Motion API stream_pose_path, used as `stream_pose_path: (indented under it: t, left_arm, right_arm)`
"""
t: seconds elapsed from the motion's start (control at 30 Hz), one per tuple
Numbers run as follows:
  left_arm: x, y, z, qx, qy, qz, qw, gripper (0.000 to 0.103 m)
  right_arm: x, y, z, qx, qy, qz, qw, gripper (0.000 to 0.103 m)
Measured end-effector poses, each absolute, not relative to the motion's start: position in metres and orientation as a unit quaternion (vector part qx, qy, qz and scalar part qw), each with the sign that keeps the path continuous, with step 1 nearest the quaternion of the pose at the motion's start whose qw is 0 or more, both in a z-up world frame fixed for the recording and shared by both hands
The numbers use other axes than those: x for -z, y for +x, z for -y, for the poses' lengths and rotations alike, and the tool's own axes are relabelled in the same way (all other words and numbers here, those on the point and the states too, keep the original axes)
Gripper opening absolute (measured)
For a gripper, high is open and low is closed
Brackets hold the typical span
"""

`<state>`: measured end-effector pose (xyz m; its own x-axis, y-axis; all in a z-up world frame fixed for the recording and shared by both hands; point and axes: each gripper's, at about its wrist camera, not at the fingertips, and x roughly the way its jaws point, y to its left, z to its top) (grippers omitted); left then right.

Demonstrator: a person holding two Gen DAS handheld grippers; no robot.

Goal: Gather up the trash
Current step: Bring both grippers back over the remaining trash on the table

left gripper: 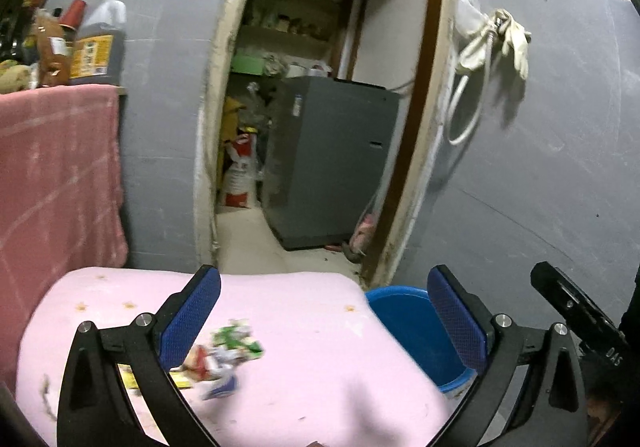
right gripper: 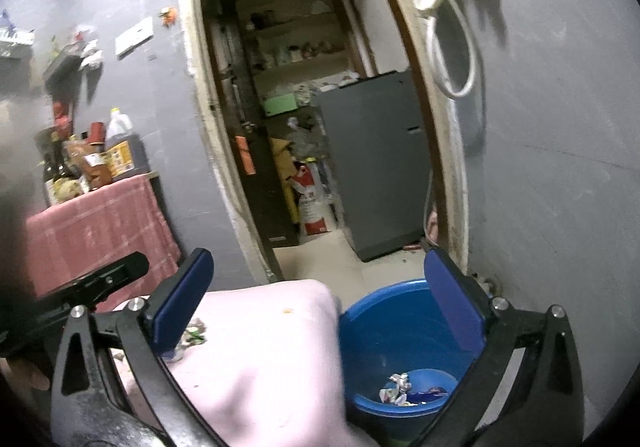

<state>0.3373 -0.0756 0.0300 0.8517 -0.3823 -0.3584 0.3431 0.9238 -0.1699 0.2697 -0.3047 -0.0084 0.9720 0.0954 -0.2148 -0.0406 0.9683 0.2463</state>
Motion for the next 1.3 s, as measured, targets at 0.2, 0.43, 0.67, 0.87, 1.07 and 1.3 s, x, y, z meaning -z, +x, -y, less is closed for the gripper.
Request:
stream_pose_path:
  t: [0.2, 0.43, 0.67, 0.87, 1.07, 1.3]
  left_arm:
    - [-0.035, 0.316, 0.037, 0.154, -0.056, -0.172, 0.971, 0.101]
    - [-0.038, 0.295, -0.002, 0.113, -0.047, -0.148, 0.981, 0.101]
    - [-0.034, 0.279, -0.035, 0.089, -0.036, -0.139, 0.986, 0.101]
    - [-0.019, 0.274, -0.061, 0.084, -0.049, -0.155, 0.983, 0.101]
    - [0.006, 0.281, -0.078, 0.084, -0.051, -0.197, 0.975, 0.101]
    - [0.034, 0.297, -0.090, 0.076, -0.056, -0.264, 0.960, 0.101]
  right_arm:
    - [0.000, 0.259, 0.272, -0.056, 0.094, -0.101, 0.989, 0.103]
    - [-0.005, 0.250, 0.238, -0.086, 0.080, -0.081, 0.990, 0.103]
    - [-0.002, 0.251, 0.206, -0.117, 0.065, -0.078, 0.988, 0.103]
    - [0.007, 0.261, 0.182, -0.134, 0.047, -0.094, 0.985, 0.103]
    - [0.024, 0.274, 0.165, -0.150, 0.026, -0.125, 0.980, 0.103]
    - [0.047, 0.295, 0.156, -0.163, 0.020, -0.174, 0.971, 0.103]
